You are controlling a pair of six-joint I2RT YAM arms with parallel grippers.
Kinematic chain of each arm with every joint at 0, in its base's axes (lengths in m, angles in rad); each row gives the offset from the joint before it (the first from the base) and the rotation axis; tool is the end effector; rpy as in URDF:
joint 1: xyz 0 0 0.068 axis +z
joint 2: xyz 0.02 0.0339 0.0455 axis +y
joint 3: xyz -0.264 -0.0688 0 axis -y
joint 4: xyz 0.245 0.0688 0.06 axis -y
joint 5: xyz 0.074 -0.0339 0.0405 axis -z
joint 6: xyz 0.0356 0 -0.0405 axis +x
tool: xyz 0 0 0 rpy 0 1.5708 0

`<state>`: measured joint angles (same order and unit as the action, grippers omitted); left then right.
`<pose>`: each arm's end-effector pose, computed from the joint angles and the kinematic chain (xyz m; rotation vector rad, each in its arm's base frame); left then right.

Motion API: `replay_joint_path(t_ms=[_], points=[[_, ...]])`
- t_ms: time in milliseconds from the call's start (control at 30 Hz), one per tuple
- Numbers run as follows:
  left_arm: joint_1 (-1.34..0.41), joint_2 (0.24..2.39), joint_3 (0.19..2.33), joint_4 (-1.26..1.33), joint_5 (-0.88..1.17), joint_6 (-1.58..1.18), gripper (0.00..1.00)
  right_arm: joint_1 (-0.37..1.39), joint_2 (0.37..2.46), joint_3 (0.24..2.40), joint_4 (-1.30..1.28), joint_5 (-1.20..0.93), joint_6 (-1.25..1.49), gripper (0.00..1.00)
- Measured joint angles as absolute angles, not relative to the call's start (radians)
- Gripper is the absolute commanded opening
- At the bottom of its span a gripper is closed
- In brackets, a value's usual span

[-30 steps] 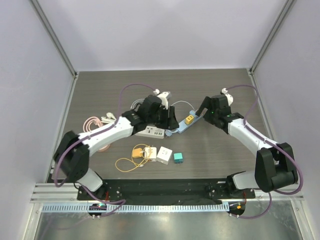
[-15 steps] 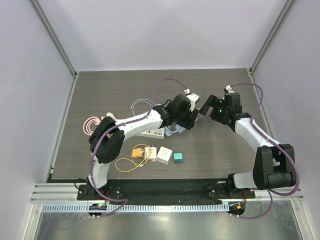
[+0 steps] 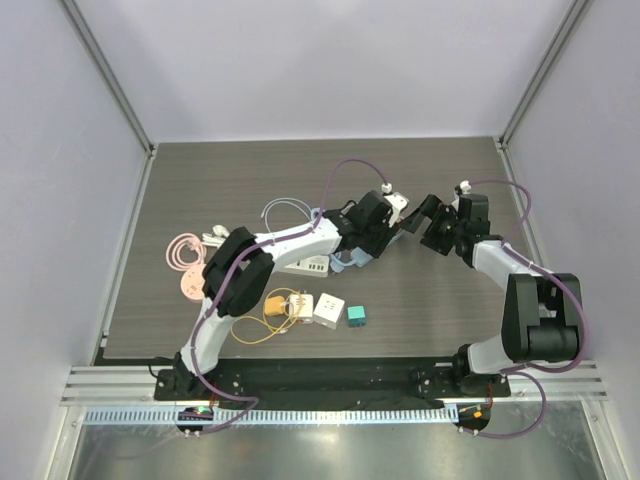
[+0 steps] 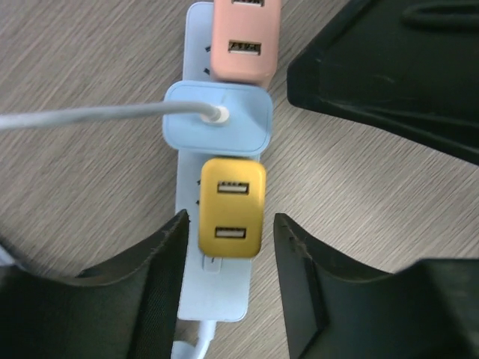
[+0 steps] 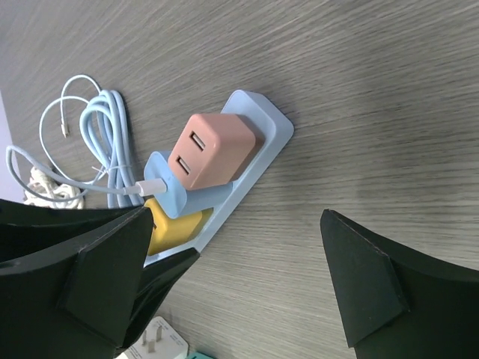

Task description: Pull the plug off the socket

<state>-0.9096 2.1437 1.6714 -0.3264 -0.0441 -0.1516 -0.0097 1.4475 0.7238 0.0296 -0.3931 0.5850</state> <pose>0.2991 -0.3818 0.1988 0.8740 2.2530 -0.4511 0.2931 0.0108 0.1899 0.4689 2.2633 0.7455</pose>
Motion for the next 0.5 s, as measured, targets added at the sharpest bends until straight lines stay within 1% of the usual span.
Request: replay_joint_path(t_ms=[33, 67, 133, 167, 233, 267, 433, 467, 500], points=[[-0.911, 2.153, 1.680, -0.327, -0.044, -0.149, 0.45, -0.015, 1.448, 0.719, 0.035, -0.397, 0.590, 1.00], [-0.913, 2.163, 1.692, -0.329, -0.044, -0.146, 0.39, -0.022, 1.448, 0.717, 0.044, -0.398, 0.598, 1.00], [-0.916, 2.179, 1.716, -0.332, -0.048, -0.140, 0.34, -0.032, 1.447, 0.712, 0.059, -0.400, 0.609, 1.00], [-0.916, 2.187, 1.728, -0.333, -0.049, -0.136, 0.27, -0.038, 1.446, 0.709, 0.065, -0.400, 0.613, 1.00], [-0.917, 2.198, 1.744, -0.334, -0.048, -0.126, 0.20, -0.048, 1.446, 0.704, 0.075, -0.399, 0.624, 1.00], [-0.918, 2.203, 1.748, -0.335, -0.049, -0.122, 0.14, -0.051, 1.446, 0.701, 0.078, -0.399, 0.629, 1.00], [-0.923, 2.207, 1.749, -0.329, -0.036, -0.067, 0.04, -0.070, 1.446, 0.689, 0.083, -0.398, 0.641, 1.00], [-0.925, 2.207, 1.745, -0.320, -0.026, -0.044, 0.00, -0.074, 1.445, 0.688, 0.083, -0.398, 0.643, 1.00], [-0.928, 2.206, 1.734, -0.303, -0.019, -0.018, 0.00, -0.076, 1.443, 0.687, 0.083, -0.398, 0.646, 1.00]])
